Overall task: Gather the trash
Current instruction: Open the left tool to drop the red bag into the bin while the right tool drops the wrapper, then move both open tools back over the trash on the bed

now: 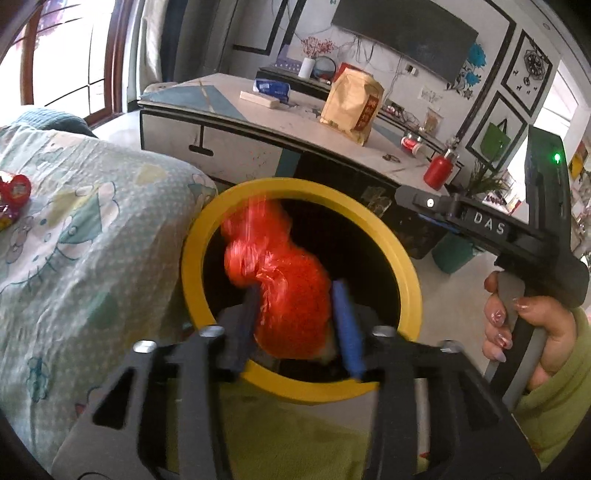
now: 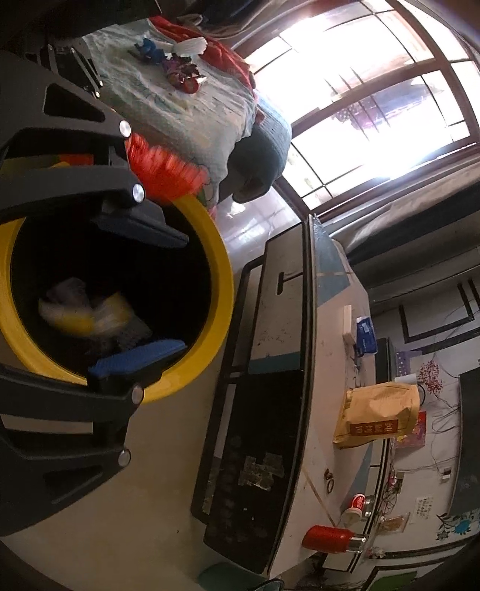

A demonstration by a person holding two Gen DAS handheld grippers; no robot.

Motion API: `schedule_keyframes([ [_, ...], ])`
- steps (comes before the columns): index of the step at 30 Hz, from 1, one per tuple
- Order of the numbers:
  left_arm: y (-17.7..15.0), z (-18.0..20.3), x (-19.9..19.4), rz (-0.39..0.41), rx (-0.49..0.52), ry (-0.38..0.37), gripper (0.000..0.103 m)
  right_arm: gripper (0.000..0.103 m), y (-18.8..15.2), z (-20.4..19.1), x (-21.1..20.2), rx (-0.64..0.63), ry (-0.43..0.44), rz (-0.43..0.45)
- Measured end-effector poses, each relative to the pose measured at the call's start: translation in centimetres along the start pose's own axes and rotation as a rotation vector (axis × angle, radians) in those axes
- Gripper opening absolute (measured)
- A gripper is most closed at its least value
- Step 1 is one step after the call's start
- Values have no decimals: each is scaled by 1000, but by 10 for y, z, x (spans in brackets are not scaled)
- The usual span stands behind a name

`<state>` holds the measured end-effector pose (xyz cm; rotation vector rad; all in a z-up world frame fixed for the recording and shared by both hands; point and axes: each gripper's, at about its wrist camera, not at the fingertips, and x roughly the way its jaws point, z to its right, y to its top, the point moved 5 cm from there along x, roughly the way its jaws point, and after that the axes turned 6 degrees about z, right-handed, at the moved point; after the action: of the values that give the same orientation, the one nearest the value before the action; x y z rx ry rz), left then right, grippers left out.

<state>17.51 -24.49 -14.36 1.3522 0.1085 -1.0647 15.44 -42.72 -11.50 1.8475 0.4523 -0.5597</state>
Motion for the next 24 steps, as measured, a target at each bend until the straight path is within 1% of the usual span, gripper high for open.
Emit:
schedule_keyframes([
  [1, 2, -1, -3, 12, -4, 0, 56, 57, 1, -1, 0, -3, -3, 5],
  [3, 5, -1, -9, 32, -11, -5, 61, 59, 2, -2, -2, -11, -7, 16],
  [4, 6, -2, -13, 44, -16, -1, 70, 60, 2, -4, -3, -18, -11, 22],
  [6, 9, -3, -19, 64, -26, 1, 79, 63, 4, -8, -6, -42, -21, 37],
  [8, 12, -6, -28, 90, -43, 10, 83, 65, 5, -16, -11, -69, -23, 57],
  [9, 15, -9, -32, 101, -47, 20, 87, 66, 6, -19, -13, -79, -21, 61],
  [13, 21, -18, -50, 150, -48, 61, 91, 68, 8, -36, -20, -123, 2, 83],
  [20, 27, -40, -82, 223, -77, 125, 92, 70, 10, -67, -33, -202, 38, 115],
  [24, 30, -58, -100, 259, -110, 164, 92, 71, 10, -87, -38, -241, 63, 124],
])
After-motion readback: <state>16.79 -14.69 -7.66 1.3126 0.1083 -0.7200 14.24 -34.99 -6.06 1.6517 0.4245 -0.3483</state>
